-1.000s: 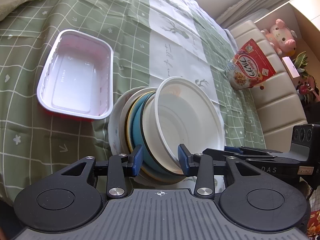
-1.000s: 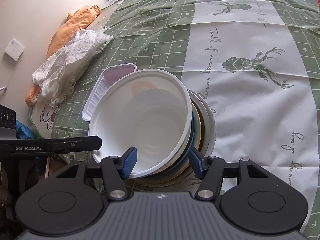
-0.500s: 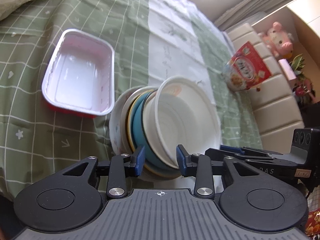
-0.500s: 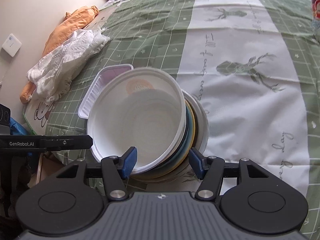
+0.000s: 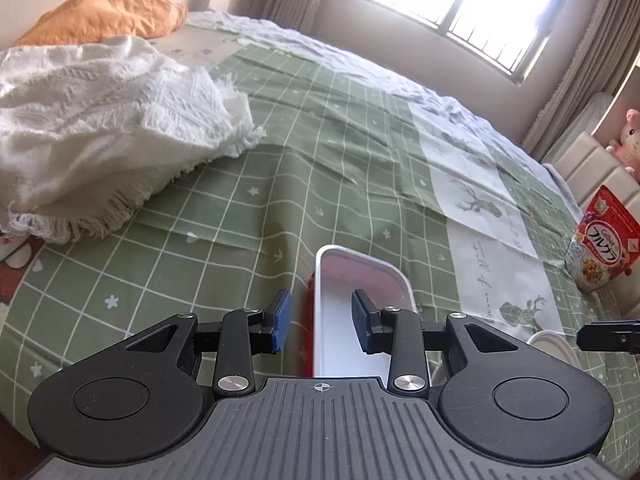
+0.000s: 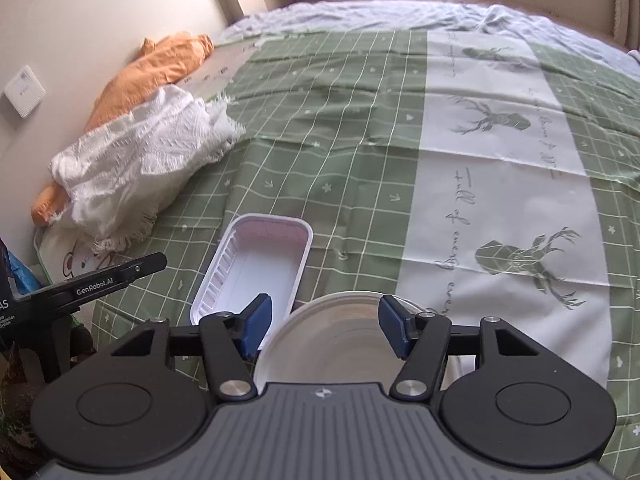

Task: Organize plates and bowls

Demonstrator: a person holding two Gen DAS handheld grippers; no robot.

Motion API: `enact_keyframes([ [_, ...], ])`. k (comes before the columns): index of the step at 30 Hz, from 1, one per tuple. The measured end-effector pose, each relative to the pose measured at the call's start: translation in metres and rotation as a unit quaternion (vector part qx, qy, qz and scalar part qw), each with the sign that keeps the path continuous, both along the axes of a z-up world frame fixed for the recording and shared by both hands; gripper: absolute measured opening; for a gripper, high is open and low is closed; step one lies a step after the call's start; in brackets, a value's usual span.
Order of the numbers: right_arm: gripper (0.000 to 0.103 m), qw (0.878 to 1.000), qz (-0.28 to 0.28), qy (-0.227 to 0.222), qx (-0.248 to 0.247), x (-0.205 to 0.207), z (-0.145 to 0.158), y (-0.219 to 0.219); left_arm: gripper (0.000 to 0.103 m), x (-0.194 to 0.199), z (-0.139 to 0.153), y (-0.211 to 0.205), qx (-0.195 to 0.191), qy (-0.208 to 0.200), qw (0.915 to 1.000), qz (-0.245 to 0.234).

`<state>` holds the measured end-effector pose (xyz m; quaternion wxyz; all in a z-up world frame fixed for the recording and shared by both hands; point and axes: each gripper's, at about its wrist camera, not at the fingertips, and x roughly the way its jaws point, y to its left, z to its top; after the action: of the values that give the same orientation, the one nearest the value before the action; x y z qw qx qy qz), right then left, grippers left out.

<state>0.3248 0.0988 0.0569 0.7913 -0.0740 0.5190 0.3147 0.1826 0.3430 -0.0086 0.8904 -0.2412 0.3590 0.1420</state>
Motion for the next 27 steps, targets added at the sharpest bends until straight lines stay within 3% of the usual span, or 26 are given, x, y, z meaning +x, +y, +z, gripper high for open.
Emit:
enact_keyframes([
  [3,0.051,0.998,0.005,0.036,-0.047,0.010,-0.030,0.047,0.036,0.017,-0.023,0.010,-0.029,0.015,0.9993,-0.019],
  [9,0.049,0.992,0.013,0.017,-0.121,0.022,-0.059,0.115,0.036,0.029,-0.064,0.017,-0.070,0.033,0.9960,-0.045],
  [12,0.049,0.989,0.024,0.015,-0.146,0.029,-0.071,0.134,0.036,0.026,-0.073,0.025,-0.083,0.029,0.9952,-0.042],
  [17,0.049,0.982,0.010,0.075,-0.172,0.041,-0.100,0.144,0.036,0.016,-0.081,0.041,-0.110,0.018,0.9933,-0.032],
  [19,0.049,0.982,0.012,0.081,-0.169,0.039,-0.098,0.142,0.036,0.013,-0.084,0.044,-0.124,0.011,0.9917,-0.033],
  [22,0.049,0.988,0.024,0.046,-0.144,0.032,-0.073,0.127,0.035,0.005,-0.083,0.045,-0.139,-0.002,0.9897,-0.033],
  [27,0.049,0.995,-0.004,0.002,-0.095,0.030,-0.030,0.067,0.035,-0.010,-0.055,0.040,-0.150,-0.056,0.9865,-0.032],
])
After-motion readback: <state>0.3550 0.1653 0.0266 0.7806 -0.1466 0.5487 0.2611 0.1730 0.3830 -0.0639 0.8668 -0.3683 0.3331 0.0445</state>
